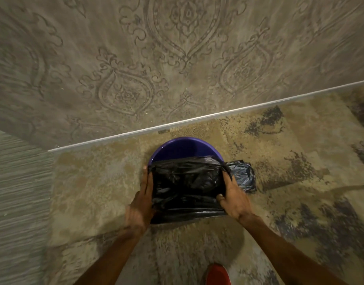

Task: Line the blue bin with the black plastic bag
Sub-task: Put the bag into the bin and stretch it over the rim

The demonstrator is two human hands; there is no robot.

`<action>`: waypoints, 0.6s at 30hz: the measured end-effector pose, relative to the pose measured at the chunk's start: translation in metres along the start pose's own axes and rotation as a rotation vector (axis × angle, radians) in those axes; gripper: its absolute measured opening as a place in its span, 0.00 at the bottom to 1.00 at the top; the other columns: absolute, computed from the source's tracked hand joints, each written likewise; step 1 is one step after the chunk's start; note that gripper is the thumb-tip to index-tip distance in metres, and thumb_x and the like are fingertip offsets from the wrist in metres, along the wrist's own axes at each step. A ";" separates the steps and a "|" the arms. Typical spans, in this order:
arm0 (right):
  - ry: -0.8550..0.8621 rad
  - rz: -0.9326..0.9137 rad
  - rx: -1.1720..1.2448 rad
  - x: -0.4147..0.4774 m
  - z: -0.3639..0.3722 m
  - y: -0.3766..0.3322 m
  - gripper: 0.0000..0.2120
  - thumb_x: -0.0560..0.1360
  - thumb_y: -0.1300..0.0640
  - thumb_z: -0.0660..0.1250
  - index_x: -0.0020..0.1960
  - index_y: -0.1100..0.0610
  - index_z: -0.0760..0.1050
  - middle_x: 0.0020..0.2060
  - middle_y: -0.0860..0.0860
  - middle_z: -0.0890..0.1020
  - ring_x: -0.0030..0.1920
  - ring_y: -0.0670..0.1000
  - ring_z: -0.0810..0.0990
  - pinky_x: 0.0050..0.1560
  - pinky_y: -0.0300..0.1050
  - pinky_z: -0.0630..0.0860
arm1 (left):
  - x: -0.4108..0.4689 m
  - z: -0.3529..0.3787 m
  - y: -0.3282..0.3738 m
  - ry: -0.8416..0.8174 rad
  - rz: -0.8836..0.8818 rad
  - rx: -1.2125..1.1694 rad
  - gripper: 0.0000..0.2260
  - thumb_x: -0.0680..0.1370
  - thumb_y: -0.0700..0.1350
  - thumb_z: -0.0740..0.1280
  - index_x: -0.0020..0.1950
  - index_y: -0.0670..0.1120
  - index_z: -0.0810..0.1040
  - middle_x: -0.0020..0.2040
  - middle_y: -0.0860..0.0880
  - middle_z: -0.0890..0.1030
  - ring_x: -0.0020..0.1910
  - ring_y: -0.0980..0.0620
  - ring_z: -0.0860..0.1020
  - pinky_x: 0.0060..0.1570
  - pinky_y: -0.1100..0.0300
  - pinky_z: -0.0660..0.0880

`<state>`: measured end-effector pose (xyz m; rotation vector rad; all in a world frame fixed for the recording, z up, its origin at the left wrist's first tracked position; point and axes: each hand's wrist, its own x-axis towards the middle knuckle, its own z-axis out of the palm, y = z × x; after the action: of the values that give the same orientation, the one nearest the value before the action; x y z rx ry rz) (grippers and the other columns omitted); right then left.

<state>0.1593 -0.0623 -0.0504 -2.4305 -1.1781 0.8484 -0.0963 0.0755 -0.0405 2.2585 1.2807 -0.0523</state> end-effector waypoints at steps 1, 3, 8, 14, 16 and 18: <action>0.047 0.005 0.041 -0.002 0.005 0.002 0.43 0.70 0.59 0.71 0.78 0.45 0.52 0.72 0.52 0.68 0.57 0.60 0.80 0.50 0.52 0.79 | -0.004 0.006 -0.002 0.038 0.002 0.015 0.47 0.78 0.48 0.68 0.78 0.51 0.30 0.77 0.56 0.28 0.62 0.48 0.77 0.41 0.52 0.82; 0.113 0.029 0.087 -0.009 0.015 0.006 0.38 0.71 0.57 0.70 0.76 0.45 0.56 0.69 0.54 0.70 0.57 0.60 0.80 0.49 0.51 0.78 | -0.013 0.018 -0.004 0.074 -0.015 0.016 0.46 0.78 0.46 0.68 0.78 0.51 0.32 0.80 0.53 0.34 0.61 0.47 0.78 0.34 0.55 0.81; 0.222 0.150 0.187 -0.025 0.046 0.024 0.19 0.78 0.57 0.62 0.68 0.53 0.67 0.72 0.51 0.63 0.54 0.60 0.79 0.49 0.50 0.76 | -0.026 0.042 -0.013 0.083 -0.075 -0.040 0.45 0.78 0.46 0.67 0.79 0.52 0.33 0.79 0.43 0.58 0.60 0.45 0.78 0.32 0.59 0.76; 0.302 0.324 0.515 0.005 0.060 0.029 0.13 0.83 0.62 0.55 0.62 0.65 0.74 0.74 0.59 0.64 0.70 0.59 0.67 0.56 0.37 0.59 | 0.005 0.035 -0.018 0.176 -0.021 0.080 0.45 0.75 0.36 0.68 0.80 0.46 0.39 0.81 0.51 0.37 0.62 0.44 0.77 0.28 0.55 0.80; 0.356 0.349 0.622 0.017 0.059 0.024 0.12 0.83 0.61 0.55 0.60 0.62 0.75 0.72 0.58 0.68 0.69 0.59 0.68 0.60 0.42 0.62 | 0.014 0.038 -0.024 0.177 -0.021 0.120 0.47 0.73 0.35 0.69 0.80 0.46 0.39 0.80 0.52 0.35 0.61 0.45 0.77 0.26 0.56 0.79; 0.417 0.410 0.791 0.028 0.055 0.020 0.08 0.82 0.61 0.57 0.55 0.57 0.75 0.63 0.58 0.75 0.60 0.57 0.74 0.56 0.46 0.68 | 0.022 0.044 -0.034 0.162 0.002 0.104 0.48 0.73 0.38 0.71 0.80 0.48 0.38 0.80 0.52 0.35 0.65 0.45 0.75 0.28 0.58 0.79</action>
<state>0.1503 -0.0520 -0.1137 -2.0208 -0.1276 0.6770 -0.1019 0.0858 -0.0987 2.3934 1.3873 0.0679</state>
